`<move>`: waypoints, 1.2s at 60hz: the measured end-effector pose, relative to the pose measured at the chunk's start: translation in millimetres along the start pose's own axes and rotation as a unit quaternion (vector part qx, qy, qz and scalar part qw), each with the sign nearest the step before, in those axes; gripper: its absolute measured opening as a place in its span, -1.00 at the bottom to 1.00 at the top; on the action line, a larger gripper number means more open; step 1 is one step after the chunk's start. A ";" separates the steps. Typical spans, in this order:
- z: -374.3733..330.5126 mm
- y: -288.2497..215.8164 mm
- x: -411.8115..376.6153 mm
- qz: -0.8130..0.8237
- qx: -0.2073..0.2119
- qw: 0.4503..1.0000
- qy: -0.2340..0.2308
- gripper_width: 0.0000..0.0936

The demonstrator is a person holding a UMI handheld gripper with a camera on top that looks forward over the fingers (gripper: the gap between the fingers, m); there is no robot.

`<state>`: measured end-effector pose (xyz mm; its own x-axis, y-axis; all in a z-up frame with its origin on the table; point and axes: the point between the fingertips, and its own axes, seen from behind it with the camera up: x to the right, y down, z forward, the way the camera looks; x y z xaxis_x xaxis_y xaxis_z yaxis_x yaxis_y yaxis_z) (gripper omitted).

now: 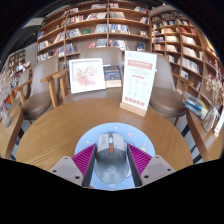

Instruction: Arrange mouse

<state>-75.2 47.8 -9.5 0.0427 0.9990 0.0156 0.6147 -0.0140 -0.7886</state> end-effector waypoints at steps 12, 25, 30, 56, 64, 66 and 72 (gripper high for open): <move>-47.7 -11.1 8.2 0.022 0.021 0.999 0.023 0.81; -173.9 5.1 6.4 0.011 0.052 0.998 0.040 0.81; -222.2 23.1 2.0 0.017 0.056 0.998 0.039 0.81; -364.4 95.6 -13.9 0.001 0.067 0.997 0.026 0.82; -372.8 96.8 -12.8 -0.008 0.074 0.997 0.027 0.82; -374.7 97.2 -12.9 -0.013 0.076 0.997 0.030 0.82; -375.8 99.5 -20.6 -0.017 0.080 0.996 0.018 0.83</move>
<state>281.1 9.6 142.8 0.0544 0.9964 0.0643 0.4830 0.0301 -0.8751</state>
